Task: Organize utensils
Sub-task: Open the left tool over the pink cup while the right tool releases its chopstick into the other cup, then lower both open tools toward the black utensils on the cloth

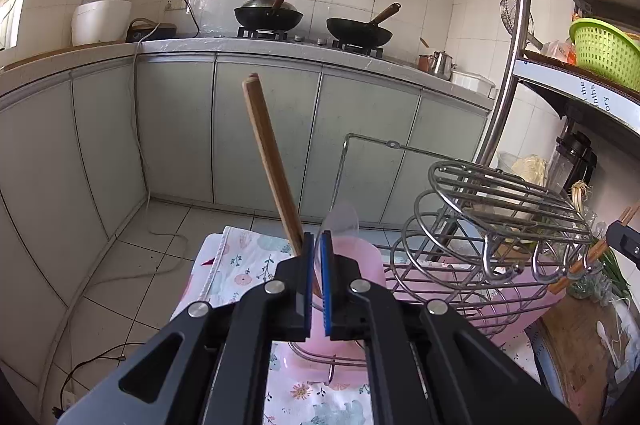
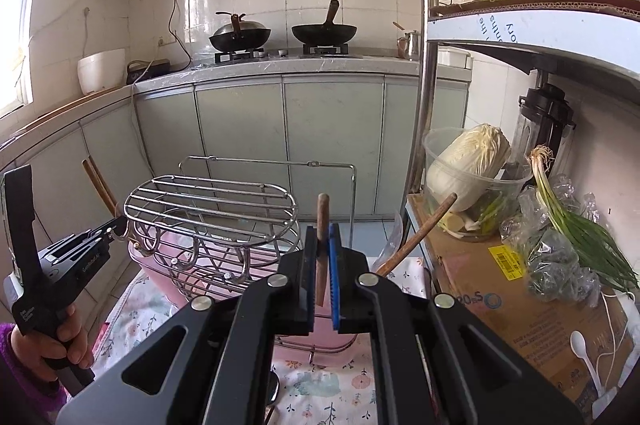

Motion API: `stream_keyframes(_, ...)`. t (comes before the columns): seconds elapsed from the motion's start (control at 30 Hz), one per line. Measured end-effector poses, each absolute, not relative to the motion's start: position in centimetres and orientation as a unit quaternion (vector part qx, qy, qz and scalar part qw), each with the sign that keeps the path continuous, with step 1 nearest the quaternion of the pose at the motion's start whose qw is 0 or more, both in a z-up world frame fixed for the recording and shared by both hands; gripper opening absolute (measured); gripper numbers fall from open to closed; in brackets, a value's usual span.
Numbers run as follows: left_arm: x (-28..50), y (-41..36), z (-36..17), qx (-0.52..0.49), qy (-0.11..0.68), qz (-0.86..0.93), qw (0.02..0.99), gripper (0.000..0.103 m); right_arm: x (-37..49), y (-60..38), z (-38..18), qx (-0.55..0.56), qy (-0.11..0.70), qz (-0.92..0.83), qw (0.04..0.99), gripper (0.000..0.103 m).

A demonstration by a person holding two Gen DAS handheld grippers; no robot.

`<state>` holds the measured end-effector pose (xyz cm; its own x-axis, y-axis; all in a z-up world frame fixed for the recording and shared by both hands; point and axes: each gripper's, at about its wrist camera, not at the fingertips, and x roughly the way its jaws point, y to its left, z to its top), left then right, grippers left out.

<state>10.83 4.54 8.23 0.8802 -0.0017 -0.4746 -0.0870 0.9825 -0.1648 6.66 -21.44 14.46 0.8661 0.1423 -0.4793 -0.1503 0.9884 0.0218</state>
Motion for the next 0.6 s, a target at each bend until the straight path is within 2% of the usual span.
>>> stream_keyframes(0.17,10.7,4.5,8.2,-0.094,0.25,0.02,0.964,0.007,6.1,-21.4,14.8,-0.01,0.252,0.078,0.965,0.006)
stream_keyframes(0.27,10.5,4.5,8.3,-0.096,0.25,0.023,0.963,0.023,5.8,-21.4,15.0,-0.015,0.254,0.08,0.964,0.007)
stream_keyframes(0.33,10.3,4.6,8.3,-0.097,0.248,0.024,0.964,0.027,5.5,-21.3,15.1,-0.019,0.253,0.081,0.964,0.018)
stream_keyframes(0.4,10.1,4.6,8.4,-0.097,0.249,0.022,0.964,0.029,5.1,-21.2,15.2,-0.025,0.25,0.081,0.965,0.035)
stream_keyframes(0.6,9.5,4.5,8.7,-0.089,0.248,0.021,0.964,0.034,3.9,-20.9,15.3,-0.032,0.244,0.078,0.966,0.037)
